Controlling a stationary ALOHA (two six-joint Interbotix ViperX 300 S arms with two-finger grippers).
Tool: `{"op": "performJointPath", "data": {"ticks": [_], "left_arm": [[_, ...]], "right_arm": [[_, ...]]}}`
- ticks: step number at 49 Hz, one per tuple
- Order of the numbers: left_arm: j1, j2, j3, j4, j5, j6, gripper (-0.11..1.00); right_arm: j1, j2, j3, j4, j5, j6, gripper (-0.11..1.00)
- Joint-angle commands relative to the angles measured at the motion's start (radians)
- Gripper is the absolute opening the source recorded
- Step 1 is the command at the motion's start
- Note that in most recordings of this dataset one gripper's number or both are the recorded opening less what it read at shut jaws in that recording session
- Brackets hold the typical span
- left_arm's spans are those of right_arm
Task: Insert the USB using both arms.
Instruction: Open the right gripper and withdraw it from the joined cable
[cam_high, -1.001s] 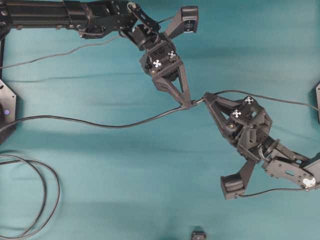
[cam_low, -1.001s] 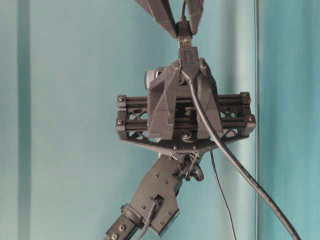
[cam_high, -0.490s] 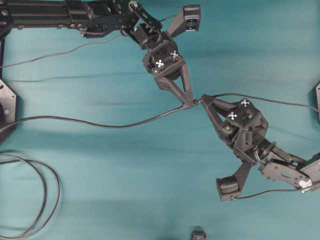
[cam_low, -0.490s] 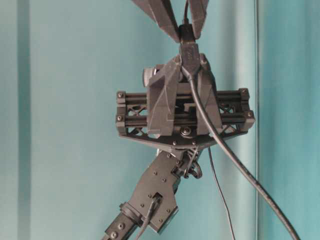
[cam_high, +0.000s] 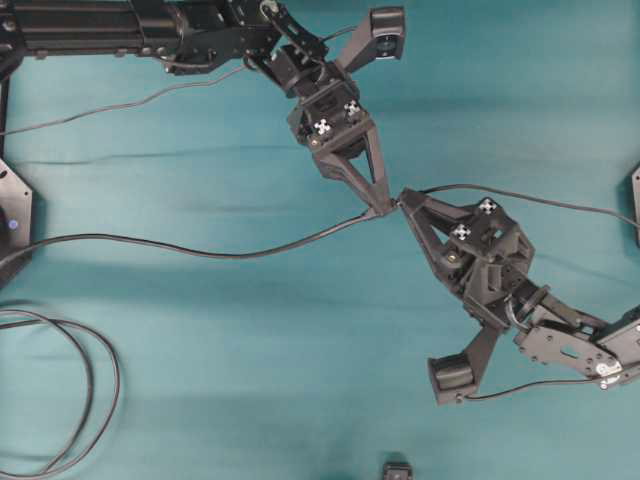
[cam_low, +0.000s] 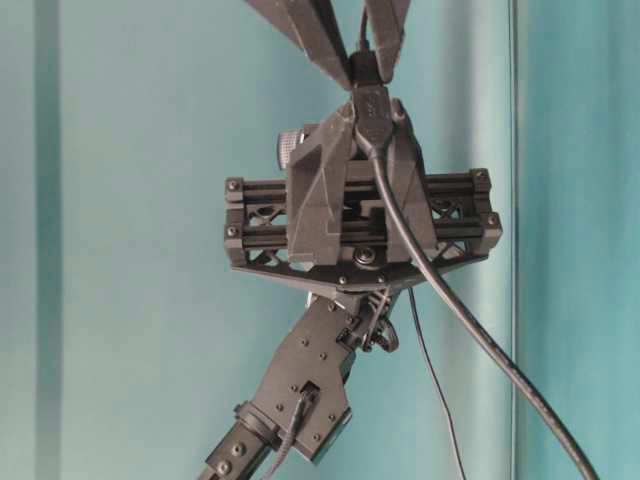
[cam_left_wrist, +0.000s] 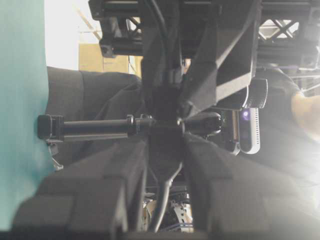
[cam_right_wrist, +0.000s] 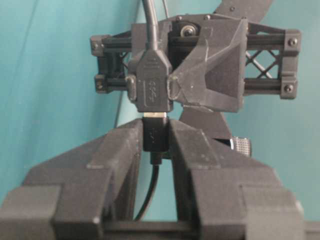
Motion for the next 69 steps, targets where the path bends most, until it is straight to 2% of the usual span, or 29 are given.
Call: {"op": "performJointPath", "data": {"ticks": [1,12,38,41,46,49,57,64,69], "left_arm": [[0.025,-0.015,-0.032,-0.008,-0.014,-0.002,0.28],[0.026,-0.017,-0.032,-0.008,-0.012,-0.003,0.28],[0.011,-0.017,-0.04,-0.008,0.006,-0.015,0.28],[0.011,-0.017,-0.046,-0.008,0.006,-0.015,0.28],[0.011,-0.017,-0.054,-0.008,0.002,-0.015,0.28],[0.011,-0.017,-0.055,-0.008,-0.002,-0.015,0.28],[0.012,-0.021,-0.054,-0.008,-0.003,-0.015,0.28],[0.011,-0.034,-0.038,-0.008,-0.003,-0.018,0.28],[0.011,-0.044,-0.017,-0.006,-0.012,-0.02,0.28]], "right_arm": [[0.008,-0.008,-0.043,-0.012,-0.014,-0.008,0.2],[0.008,-0.006,-0.035,-0.014,-0.031,-0.009,0.2],[-0.012,-0.008,-0.037,0.005,-0.003,0.034,0.2],[-0.012,-0.008,-0.034,0.011,-0.003,0.037,0.29],[-0.014,-0.008,-0.031,0.015,-0.002,0.038,0.6],[-0.011,-0.008,-0.032,0.017,-0.002,0.037,0.75],[0.012,-0.018,-0.043,0.021,0.015,0.041,0.74],[0.051,-0.072,-0.077,0.074,0.021,0.063,0.74],[0.08,-0.097,-0.1,0.1,0.071,0.071,0.74]]}}
